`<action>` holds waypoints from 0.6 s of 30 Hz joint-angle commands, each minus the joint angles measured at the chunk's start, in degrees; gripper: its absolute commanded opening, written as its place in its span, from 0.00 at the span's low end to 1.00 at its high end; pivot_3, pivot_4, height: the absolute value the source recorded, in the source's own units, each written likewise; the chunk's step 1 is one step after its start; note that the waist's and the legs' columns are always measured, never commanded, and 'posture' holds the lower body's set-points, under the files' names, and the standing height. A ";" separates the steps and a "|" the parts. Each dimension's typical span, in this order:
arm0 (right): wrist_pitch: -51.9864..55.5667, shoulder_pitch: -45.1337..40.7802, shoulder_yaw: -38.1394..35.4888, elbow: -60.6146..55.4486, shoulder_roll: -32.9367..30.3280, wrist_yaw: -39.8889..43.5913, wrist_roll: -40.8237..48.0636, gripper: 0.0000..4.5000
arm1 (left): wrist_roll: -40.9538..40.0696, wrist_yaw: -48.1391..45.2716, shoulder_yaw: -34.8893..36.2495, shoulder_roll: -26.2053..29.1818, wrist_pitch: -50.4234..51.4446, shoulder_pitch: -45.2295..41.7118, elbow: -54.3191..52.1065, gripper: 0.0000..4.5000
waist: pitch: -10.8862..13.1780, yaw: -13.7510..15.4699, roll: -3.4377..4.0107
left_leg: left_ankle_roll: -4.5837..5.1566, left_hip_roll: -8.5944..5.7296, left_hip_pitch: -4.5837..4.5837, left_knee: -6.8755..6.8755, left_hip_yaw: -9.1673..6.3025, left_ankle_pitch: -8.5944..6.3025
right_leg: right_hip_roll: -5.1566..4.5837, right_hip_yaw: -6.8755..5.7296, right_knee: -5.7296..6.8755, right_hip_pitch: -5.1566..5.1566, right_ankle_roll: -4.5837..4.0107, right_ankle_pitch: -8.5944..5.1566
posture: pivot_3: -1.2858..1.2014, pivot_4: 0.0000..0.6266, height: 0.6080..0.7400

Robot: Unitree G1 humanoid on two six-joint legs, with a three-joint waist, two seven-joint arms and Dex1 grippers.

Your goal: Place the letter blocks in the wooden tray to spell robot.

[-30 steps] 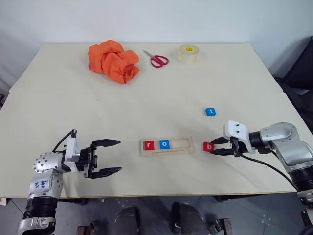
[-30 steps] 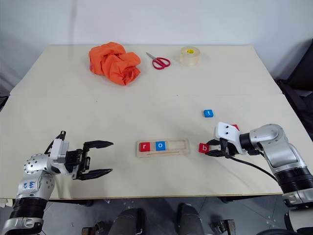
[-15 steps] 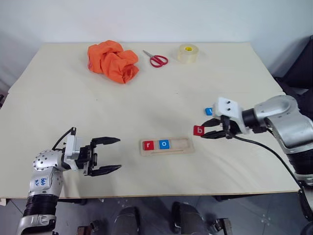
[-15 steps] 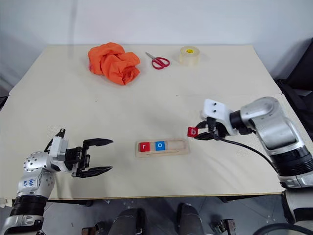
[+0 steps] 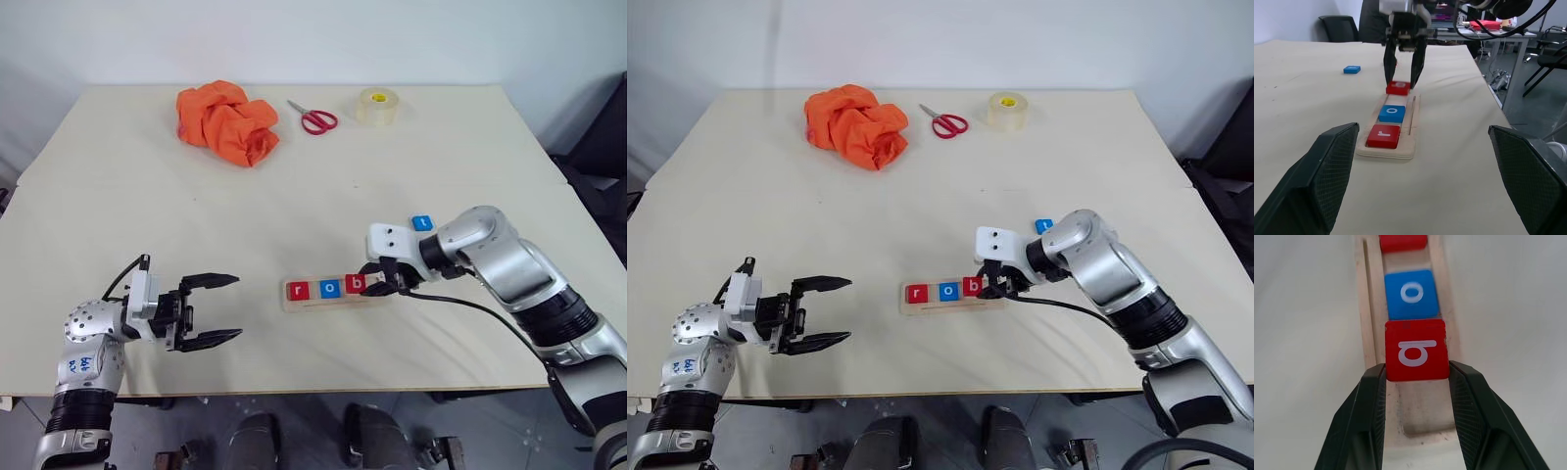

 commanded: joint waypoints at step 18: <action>-4.19 -2.43 1.45 3.49 5.86 -0.19 -5.02 0.32 | -0.73 1.72 1.59 0.52 -0.35 1.57 -3.17 1.00 | 0.00 -1.18 0.00 | -0.20 0.45 0.01 0.08 0.06 -0.06 | 0.48 0.06 0.02 0.00 -0.05 0.02 | 0.52 0.24 1.00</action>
